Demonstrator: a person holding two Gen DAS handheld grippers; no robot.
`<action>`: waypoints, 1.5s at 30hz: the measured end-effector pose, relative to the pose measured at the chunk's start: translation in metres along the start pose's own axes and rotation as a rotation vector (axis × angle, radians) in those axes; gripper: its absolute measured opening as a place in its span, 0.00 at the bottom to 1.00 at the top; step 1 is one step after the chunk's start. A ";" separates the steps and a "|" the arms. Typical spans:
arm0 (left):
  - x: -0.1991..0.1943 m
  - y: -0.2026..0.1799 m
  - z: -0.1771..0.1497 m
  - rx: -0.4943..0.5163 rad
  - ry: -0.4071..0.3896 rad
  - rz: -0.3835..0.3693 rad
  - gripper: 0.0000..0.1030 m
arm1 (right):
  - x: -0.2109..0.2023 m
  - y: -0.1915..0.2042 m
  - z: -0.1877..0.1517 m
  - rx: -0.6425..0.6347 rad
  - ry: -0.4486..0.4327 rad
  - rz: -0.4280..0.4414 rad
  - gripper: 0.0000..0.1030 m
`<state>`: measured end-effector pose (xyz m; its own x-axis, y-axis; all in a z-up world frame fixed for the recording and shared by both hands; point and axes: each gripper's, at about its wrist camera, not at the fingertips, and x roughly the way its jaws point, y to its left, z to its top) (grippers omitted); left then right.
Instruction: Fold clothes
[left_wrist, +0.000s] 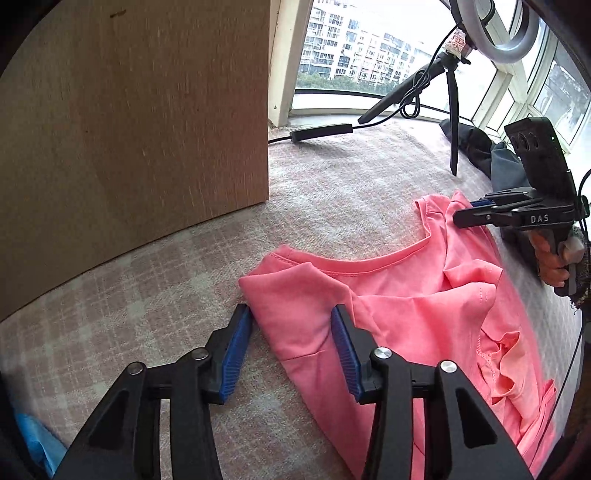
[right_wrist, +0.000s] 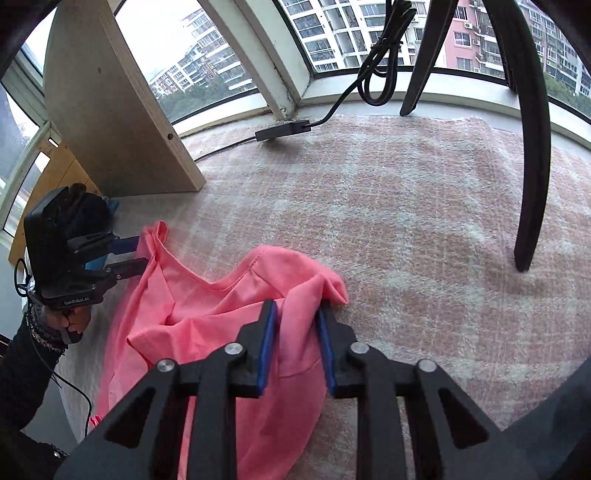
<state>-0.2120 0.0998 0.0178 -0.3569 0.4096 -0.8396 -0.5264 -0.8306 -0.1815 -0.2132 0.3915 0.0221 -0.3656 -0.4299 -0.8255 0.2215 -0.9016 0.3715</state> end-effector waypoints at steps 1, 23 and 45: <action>-0.001 0.002 0.000 -0.021 -0.001 -0.018 0.11 | -0.002 -0.001 0.000 0.018 0.002 -0.006 0.06; -0.202 -0.116 -0.155 0.061 -0.153 -0.039 0.04 | -0.186 0.120 -0.210 0.111 -0.202 0.085 0.05; -0.221 -0.162 -0.263 0.107 0.012 -0.053 0.16 | -0.200 0.154 -0.321 0.032 -0.052 -0.016 0.11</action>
<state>0.1551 0.0448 0.0984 -0.3180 0.4467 -0.8362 -0.6236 -0.7629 -0.1704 0.1846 0.3542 0.1080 -0.4159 -0.4165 -0.8084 0.1865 -0.9091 0.3725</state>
